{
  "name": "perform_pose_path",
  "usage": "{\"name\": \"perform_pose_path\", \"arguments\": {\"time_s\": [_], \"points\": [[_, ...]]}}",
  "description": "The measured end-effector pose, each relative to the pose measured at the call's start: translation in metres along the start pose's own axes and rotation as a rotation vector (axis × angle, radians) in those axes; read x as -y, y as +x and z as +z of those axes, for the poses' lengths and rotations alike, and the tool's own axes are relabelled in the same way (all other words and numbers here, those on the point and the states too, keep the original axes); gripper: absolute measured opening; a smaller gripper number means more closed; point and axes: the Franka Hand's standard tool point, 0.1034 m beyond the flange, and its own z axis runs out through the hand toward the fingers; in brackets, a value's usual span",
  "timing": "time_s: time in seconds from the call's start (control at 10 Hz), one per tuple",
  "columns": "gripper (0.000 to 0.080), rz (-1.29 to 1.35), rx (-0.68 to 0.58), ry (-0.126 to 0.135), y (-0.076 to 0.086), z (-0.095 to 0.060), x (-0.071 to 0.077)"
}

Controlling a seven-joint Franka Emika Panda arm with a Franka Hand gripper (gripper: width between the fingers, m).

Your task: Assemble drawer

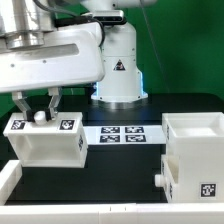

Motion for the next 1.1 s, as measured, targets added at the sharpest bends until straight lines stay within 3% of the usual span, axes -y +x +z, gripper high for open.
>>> {"name": "perform_pose_path", "arguments": {"time_s": [0.2,0.4,0.5,0.8,1.1], "points": [[0.0169,-0.026,-0.112,-0.058,-0.004,0.003,0.002],[0.0169,-0.105,-0.291,-0.191,0.0,-0.001,-0.007],[0.0169,-0.086,-0.288,-0.172,-0.007,0.007,-0.002],[0.0169,-0.063,-0.28,-0.158,-0.018,0.019,0.005],[0.0169,-0.035,-0.286,-0.129,-0.016,0.021,0.024]]}}
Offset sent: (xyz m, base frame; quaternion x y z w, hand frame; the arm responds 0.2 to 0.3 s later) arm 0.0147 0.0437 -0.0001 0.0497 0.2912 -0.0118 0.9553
